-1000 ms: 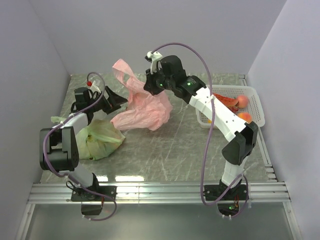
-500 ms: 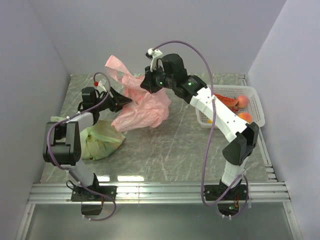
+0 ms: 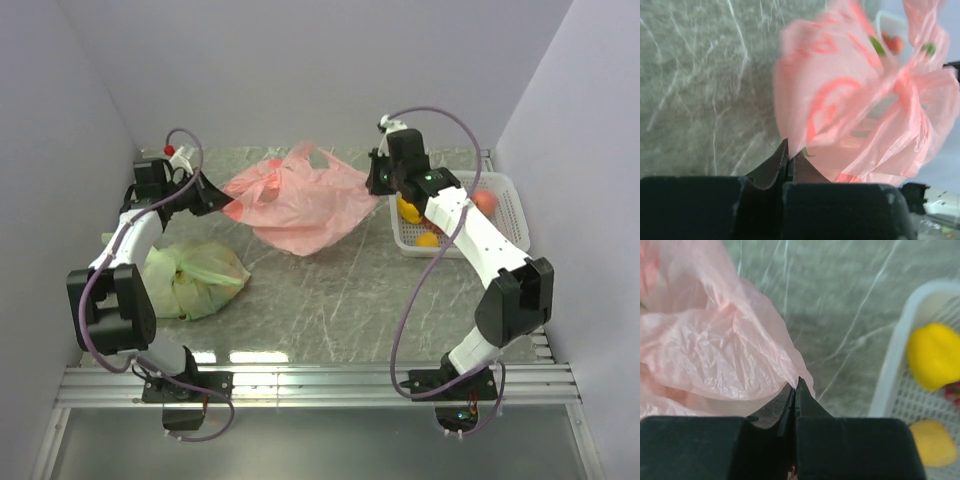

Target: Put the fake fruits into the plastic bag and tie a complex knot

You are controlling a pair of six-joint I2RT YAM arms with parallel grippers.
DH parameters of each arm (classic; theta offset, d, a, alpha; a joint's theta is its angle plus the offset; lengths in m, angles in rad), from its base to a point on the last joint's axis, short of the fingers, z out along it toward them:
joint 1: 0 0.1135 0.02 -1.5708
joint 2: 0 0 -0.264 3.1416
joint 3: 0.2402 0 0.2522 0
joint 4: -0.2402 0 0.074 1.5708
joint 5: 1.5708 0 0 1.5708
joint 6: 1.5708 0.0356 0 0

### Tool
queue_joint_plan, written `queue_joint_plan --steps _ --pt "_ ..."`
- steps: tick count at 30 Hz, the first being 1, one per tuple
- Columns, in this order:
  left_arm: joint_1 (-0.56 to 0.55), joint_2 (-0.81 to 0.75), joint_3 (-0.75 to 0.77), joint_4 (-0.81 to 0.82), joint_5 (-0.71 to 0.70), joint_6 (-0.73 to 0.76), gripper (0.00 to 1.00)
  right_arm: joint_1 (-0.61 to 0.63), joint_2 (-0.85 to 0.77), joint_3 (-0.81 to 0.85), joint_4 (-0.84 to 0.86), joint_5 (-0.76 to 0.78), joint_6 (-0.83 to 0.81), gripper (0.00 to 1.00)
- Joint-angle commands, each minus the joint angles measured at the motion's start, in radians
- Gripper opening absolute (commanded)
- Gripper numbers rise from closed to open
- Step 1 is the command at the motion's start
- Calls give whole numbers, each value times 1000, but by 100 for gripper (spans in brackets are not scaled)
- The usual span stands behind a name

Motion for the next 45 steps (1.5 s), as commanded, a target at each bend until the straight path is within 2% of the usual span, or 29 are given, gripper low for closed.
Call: queue_joint_plan --steps 1,3,4,5,10,15,16,19,23,24,25,28,31,33,36,41,45 --pt "-42 -49 13 -180 -80 176 0 31 0 -19 21 -168 -19 9" --pt "-58 -68 -6 -169 -100 176 1 54 5 3 24 -251 -32 37" --pt "-71 -76 -9 -166 -116 175 1 65 4 10 21 -262 -69 59" --pt "-76 -79 -9 -161 -120 173 0 77 2 21 15 -263 -92 63" --pt "-108 -80 -17 -152 -174 156 4 100 -1 81 -34 -253 -202 66" --pt "-122 -86 -29 -158 -209 136 2 143 2 118 -64 -254 -331 67" --pt "-125 -89 -30 -157 -215 135 1 156 10 122 -66 -235 -344 72" --pt "-125 -102 -35 -158 -251 110 0 151 45 185 -121 -197 -344 75" --pt "-161 -96 -9 -212 -327 2 0 159 28 222 -196 -221 -414 76" --pt "-161 -97 -6 -216 -337 -23 1 165 19 221 -219 -206 -437 84" --pt "-161 -102 -7 -215 -372 -52 0 174 19 219 -228 -185 -447 87" --pt "-164 -114 -3 -232 -430 -166 0 176 45 257 -290 -100 -442 88" --pt "-173 -116 16 -256 -510 -252 1 66 53 311 -357 -146 -416 91" --pt "-180 -105 37 -264 -507 -279 1 -31 39 342 -408 -187 -427 98" --pt "-196 -100 59 -259 -516 -301 1 -112 18 354 -471 -217 -457 99" --pt "-246 -112 83 -238 -576 -313 1 -263 -4 210 -473 -232 -436 99" --pt "-272 -122 106 -239 -607 -301 4 -383 56 179 -480 -260 -439 96"
